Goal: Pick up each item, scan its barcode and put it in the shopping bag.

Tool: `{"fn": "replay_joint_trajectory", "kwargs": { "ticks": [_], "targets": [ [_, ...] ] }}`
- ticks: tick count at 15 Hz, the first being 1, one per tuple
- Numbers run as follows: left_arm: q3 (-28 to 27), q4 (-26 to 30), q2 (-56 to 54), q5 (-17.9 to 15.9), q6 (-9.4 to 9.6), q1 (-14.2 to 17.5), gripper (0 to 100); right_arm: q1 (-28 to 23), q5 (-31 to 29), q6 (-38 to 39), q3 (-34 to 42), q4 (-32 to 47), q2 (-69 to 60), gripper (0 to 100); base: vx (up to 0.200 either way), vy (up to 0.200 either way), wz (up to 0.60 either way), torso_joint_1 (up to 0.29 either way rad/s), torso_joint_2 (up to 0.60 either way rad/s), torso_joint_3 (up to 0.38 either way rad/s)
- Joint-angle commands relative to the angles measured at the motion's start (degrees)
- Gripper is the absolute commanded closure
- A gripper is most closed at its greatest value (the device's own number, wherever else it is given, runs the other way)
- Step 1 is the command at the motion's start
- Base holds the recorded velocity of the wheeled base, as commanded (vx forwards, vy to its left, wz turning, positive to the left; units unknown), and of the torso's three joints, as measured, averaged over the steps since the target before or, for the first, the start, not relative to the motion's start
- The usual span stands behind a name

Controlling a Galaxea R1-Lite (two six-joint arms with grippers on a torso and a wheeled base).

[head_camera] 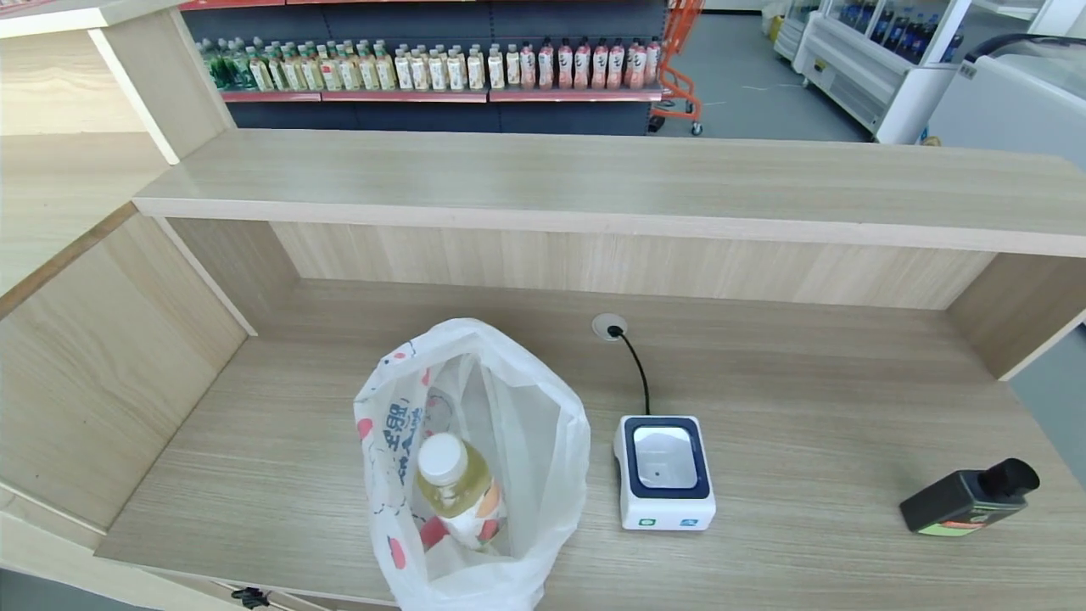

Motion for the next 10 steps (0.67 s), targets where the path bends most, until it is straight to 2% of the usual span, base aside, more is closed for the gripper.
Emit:
{"fn": "replay_joint_trajectory", "kwargs": {
  "ticks": [1,6,9,10],
  "targets": [
    [0.0,0.0,0.1,0.0,0.08,0.0,0,0.0,0.2,0.0,0.1,0.9,-1.0,0,-0.200,-0.200,0.00,0.002,0.01,0.002],
    [0.0,0.0,0.1,0.0,0.00,0.0,0,0.4,2.3,-0.1,1.4,1.2,-2.3,0,-0.200,-0.200,0.00,0.005,0.01,0.000],
    [0.0,0.0,0.1,0.0,0.08,0.0,0,-0.1,1.0,-0.3,3.1,1.2,-1.3,0,-0.200,0.000,0.00,-0.007,0.00,0.004],
    [0.0,0.0,0.1,0.0,0.00,0.0,0,-0.1,0.1,-0.3,3.1,1.2,-0.5,0,0.000,0.000,0.00,0.000,0.00,0.000]
  ]
}}
